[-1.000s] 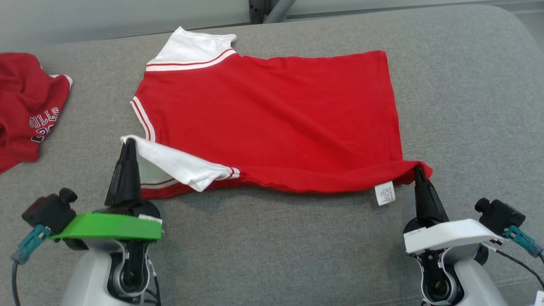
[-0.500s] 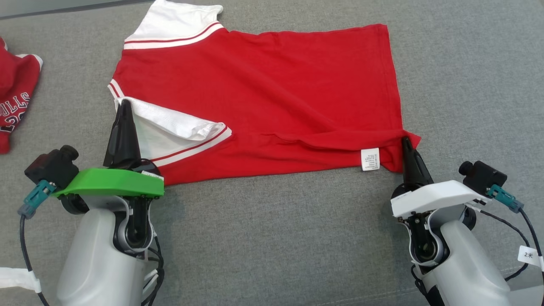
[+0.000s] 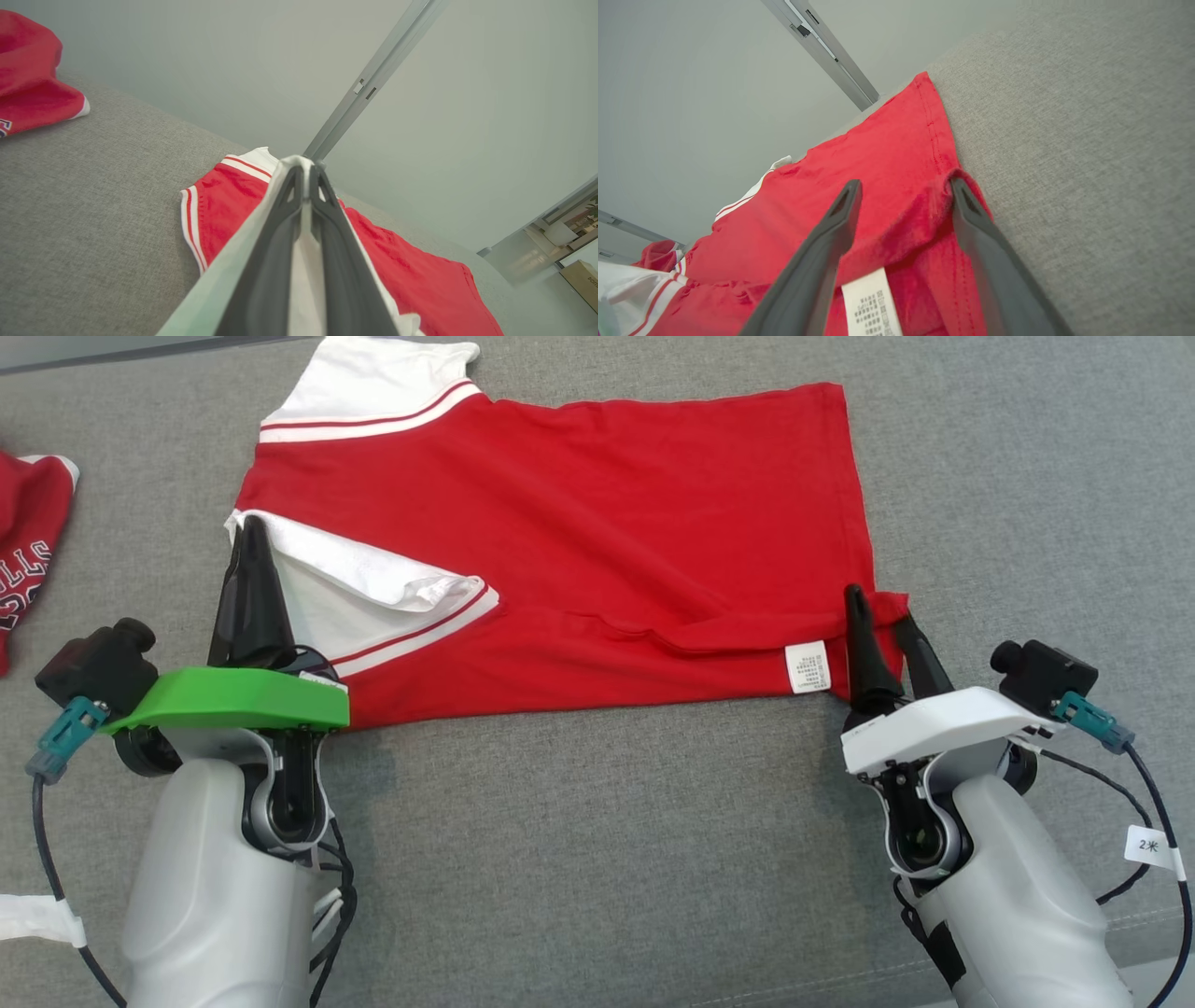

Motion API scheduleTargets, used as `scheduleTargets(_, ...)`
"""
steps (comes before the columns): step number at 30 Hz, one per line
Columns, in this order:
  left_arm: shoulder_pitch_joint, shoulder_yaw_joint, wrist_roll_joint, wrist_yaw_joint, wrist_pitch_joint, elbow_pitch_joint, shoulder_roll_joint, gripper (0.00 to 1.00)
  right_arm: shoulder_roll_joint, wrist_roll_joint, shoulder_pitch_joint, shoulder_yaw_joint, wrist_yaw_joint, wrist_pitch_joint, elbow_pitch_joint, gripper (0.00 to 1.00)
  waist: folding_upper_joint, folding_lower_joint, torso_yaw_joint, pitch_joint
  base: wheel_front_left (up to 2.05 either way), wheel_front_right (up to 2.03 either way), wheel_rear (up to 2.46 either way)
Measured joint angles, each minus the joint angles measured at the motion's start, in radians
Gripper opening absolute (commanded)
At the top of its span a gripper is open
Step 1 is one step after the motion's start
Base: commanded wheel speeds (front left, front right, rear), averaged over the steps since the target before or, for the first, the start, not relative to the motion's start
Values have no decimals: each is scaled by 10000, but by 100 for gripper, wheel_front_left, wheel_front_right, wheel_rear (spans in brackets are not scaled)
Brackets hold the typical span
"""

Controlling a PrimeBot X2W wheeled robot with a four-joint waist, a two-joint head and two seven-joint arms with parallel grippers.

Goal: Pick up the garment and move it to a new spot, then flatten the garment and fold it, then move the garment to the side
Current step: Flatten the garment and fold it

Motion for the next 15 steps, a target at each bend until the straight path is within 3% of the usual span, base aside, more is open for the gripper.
scheduleTargets(6, 121, 368, 61, 0, -2, -307, -111, 100, 2, -662, 83, -240, 0, 2, -554, 100, 0, 0, 3, -128, 0, 0, 0)
scheduleTargets(15, 1678, 759, -130, 0, -2, -1298, -161, 100, -6, -1793, 1316, -1310, 0, 0, -2433, 100, 0, 0, 64, -577, 0, 0, 0)
